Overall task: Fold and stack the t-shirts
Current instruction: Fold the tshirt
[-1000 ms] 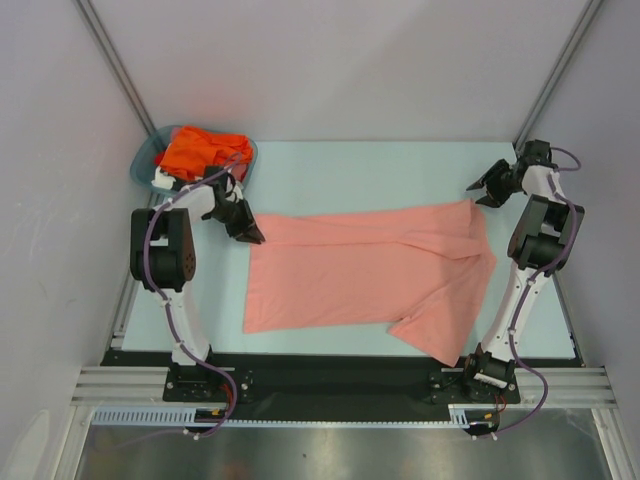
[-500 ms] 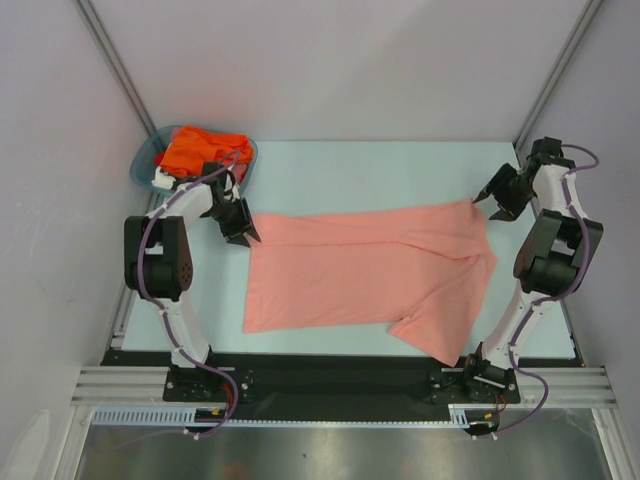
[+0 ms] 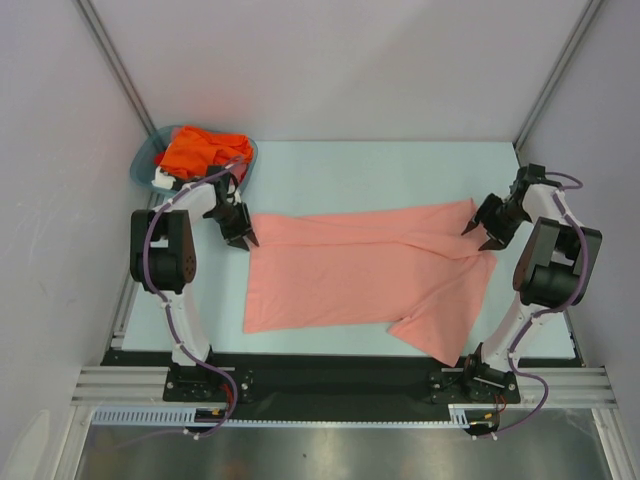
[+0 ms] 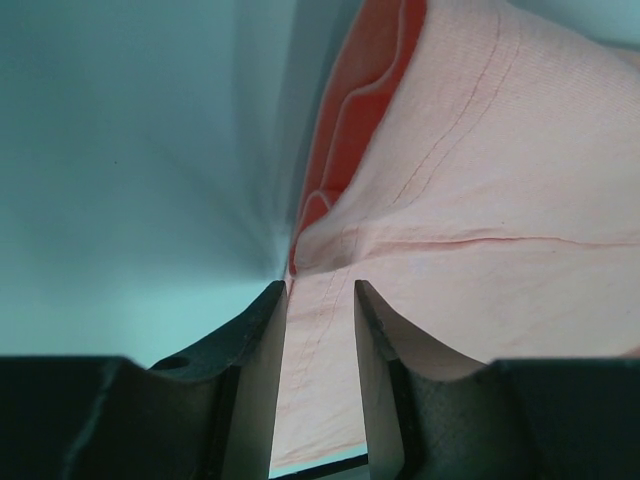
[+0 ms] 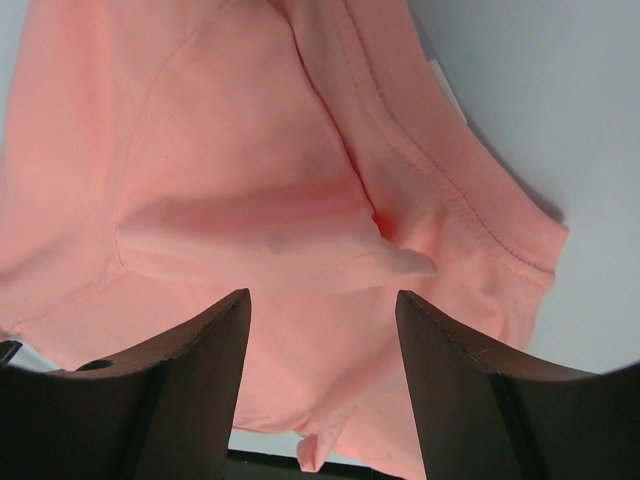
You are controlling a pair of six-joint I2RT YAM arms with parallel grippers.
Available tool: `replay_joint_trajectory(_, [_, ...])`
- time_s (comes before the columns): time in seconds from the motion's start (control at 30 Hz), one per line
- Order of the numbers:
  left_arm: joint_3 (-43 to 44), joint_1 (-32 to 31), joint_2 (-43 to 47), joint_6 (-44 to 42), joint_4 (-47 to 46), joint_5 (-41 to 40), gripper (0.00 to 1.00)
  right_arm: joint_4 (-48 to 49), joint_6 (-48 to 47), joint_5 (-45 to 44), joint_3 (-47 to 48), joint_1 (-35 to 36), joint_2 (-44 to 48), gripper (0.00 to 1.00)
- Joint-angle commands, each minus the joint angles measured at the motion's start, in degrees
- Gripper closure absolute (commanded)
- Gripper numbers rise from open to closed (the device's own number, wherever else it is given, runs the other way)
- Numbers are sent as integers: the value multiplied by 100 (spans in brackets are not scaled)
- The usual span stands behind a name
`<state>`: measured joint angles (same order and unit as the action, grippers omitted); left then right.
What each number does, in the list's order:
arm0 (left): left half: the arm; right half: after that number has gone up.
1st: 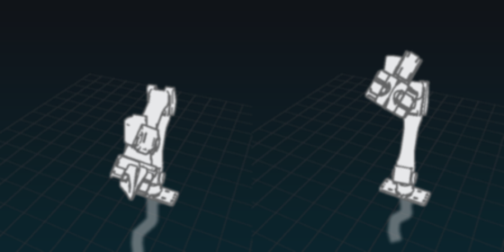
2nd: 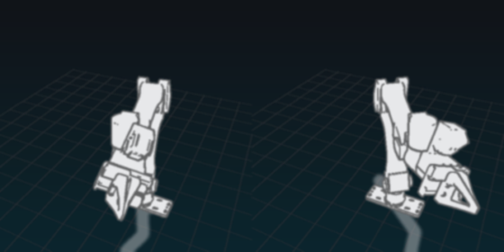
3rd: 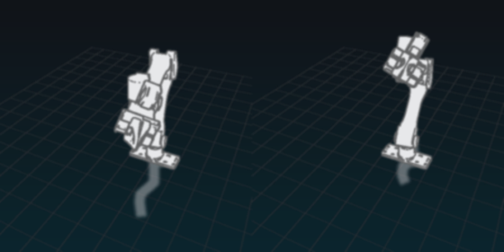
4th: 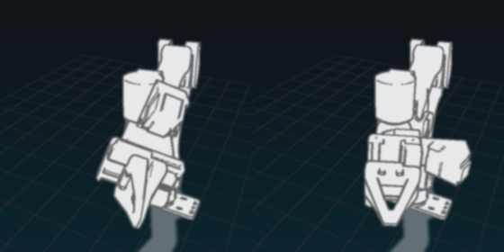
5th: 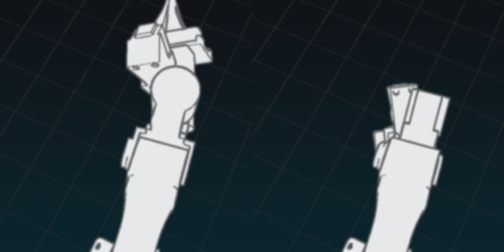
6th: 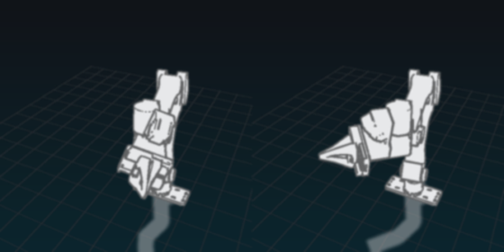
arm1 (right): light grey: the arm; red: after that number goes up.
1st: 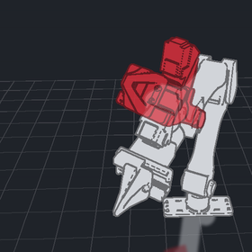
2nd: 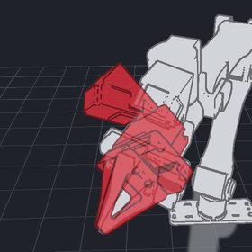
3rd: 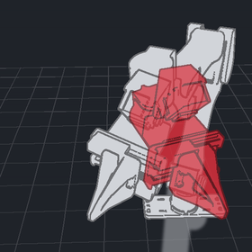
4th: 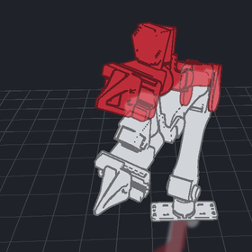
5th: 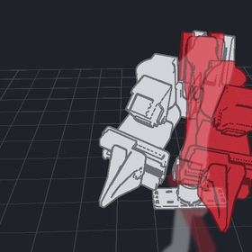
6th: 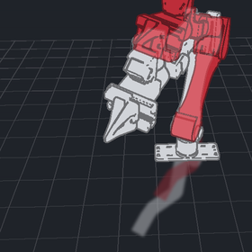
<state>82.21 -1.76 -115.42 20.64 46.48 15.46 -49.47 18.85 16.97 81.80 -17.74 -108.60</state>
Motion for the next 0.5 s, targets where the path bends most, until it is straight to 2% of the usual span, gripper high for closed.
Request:
replay_joint_trajectory(0.0, [146,-26,10,-113,-25,-61,61,-19,-180,-159,-138,-10,427,34])
replay_joint_trajectory(0.23, [216,-26,-148,-87,-139,-43,66,8,-198,-133,-287,-2,506,34])
replay_joint_trajectory(0.47, [391,-26,-218,-78,-192,-158,65,25,-233,-124,-437,7,568,34])
